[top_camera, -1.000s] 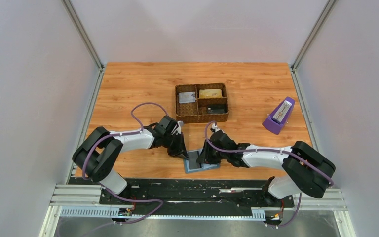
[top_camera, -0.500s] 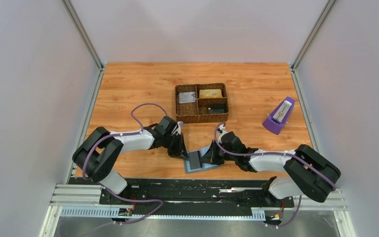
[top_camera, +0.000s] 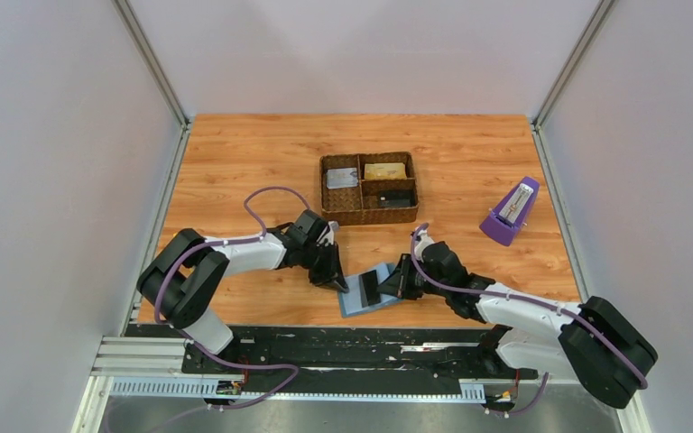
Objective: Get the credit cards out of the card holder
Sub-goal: Remove the credit card from the card holder.
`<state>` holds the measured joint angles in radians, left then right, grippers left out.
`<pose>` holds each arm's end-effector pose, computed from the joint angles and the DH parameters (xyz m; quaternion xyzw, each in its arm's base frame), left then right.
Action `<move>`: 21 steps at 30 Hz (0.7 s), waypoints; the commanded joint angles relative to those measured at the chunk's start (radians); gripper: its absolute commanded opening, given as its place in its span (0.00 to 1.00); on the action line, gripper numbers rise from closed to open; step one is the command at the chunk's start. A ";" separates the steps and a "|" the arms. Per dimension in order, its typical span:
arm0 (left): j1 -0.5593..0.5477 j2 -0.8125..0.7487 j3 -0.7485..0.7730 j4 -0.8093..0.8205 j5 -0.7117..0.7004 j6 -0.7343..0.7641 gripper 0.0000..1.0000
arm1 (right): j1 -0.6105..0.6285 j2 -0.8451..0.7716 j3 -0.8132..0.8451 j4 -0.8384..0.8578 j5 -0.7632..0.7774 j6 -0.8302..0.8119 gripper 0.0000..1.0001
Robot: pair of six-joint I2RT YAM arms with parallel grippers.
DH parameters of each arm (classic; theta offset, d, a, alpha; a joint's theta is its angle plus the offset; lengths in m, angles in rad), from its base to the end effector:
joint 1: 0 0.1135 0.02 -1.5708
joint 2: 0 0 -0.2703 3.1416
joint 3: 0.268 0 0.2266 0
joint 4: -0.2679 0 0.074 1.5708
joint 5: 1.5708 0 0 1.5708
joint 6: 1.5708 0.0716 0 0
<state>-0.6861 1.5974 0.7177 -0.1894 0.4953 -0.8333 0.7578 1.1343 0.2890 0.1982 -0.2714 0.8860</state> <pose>0.1940 -0.2028 0.1335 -0.0084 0.9411 -0.3379 0.0110 0.1391 0.1581 0.1486 -0.0033 0.8890 0.4059 0.2119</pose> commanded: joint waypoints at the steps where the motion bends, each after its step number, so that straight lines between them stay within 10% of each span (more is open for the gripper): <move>1: -0.004 -0.009 0.050 -0.105 -0.077 0.046 0.19 | -0.005 -0.071 0.052 -0.086 0.030 -0.128 0.00; 21: 0.050 -0.380 0.163 -0.102 0.037 -0.247 0.58 | 0.130 -0.273 0.201 -0.266 0.267 -0.766 0.00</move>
<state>-0.6701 1.3006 0.8932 -0.3595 0.4797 -0.9413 0.8410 0.9150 0.4484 -0.0769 -0.1123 0.3084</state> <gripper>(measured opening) 0.549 0.013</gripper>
